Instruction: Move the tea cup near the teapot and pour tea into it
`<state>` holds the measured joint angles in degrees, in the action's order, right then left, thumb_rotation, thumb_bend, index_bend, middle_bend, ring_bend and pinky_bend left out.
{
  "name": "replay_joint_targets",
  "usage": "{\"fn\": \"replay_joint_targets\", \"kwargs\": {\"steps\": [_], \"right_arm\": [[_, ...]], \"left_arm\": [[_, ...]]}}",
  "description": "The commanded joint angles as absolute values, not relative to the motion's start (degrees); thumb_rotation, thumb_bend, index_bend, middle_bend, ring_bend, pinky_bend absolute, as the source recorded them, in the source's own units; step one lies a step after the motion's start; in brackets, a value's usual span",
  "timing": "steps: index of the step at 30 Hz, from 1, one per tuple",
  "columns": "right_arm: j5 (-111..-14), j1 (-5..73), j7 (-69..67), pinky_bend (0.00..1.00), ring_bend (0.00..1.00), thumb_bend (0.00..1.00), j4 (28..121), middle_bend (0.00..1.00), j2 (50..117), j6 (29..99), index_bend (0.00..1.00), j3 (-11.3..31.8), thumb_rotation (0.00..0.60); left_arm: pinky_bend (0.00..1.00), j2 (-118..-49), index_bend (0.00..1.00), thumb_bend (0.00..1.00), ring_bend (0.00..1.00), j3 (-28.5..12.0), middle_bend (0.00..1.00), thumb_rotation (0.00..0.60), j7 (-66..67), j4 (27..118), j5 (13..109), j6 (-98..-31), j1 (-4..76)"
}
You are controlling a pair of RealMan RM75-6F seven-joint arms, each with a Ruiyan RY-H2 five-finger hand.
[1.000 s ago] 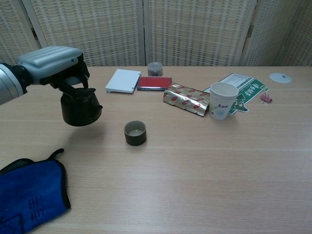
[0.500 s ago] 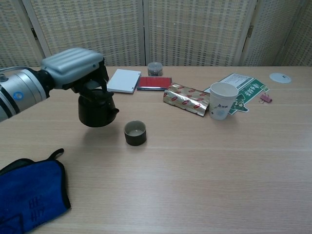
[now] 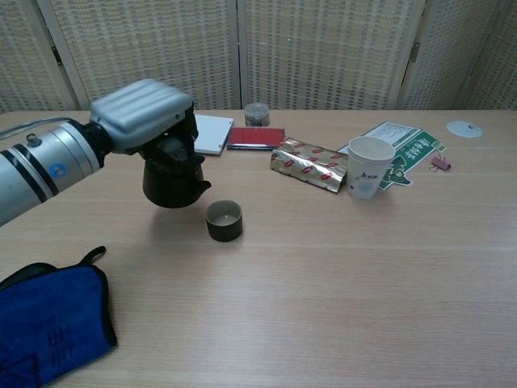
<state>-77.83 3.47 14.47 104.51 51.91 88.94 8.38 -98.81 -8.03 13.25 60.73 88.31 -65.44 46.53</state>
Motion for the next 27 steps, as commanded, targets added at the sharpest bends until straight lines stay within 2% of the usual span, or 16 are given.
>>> {"fn": "replay_joint_targets", "kwargs": {"steps": [1,16,22,27], "right_arm": [[-77.78,3.41,14.36,0.27,0.20,0.23,104.51,0.30,51.85,89.00,0.29,8.41,0.600],[-77.62,3.23,13.74,0.27,0.20,0.23,104.11,0.30,51.78,88.97,0.29,8.48,0.600],[-77.53,3.14,13.59,0.27,0.20,0.23,103.95,0.30,51.78,88.98,0.29,8.49,0.600],[-77.47,3.03,13.42,0.27,0.20,0.23,103.84,0.30,51.76,89.04,0.29,8.50,0.600]], "left_arm": [[0.56,-99.63,1.00,0.39,0.96,-7.70,1.00,0.505,14.71,59.54,89.03,-66.37,46.68],[0.56,-101.51,1.00,0.39,0.96,-6.53,1.00,0.505,17.69,57.06,91.22,-68.05,47.54],[0.56,-101.74,1.00,0.39,0.96,-5.74,1.00,0.569,17.93,56.74,92.28,-68.33,47.84],[0.56,-101.81,1.00,0.39,0.96,-5.50,1.00,0.559,18.30,57.16,92.54,-68.48,47.88]]}}
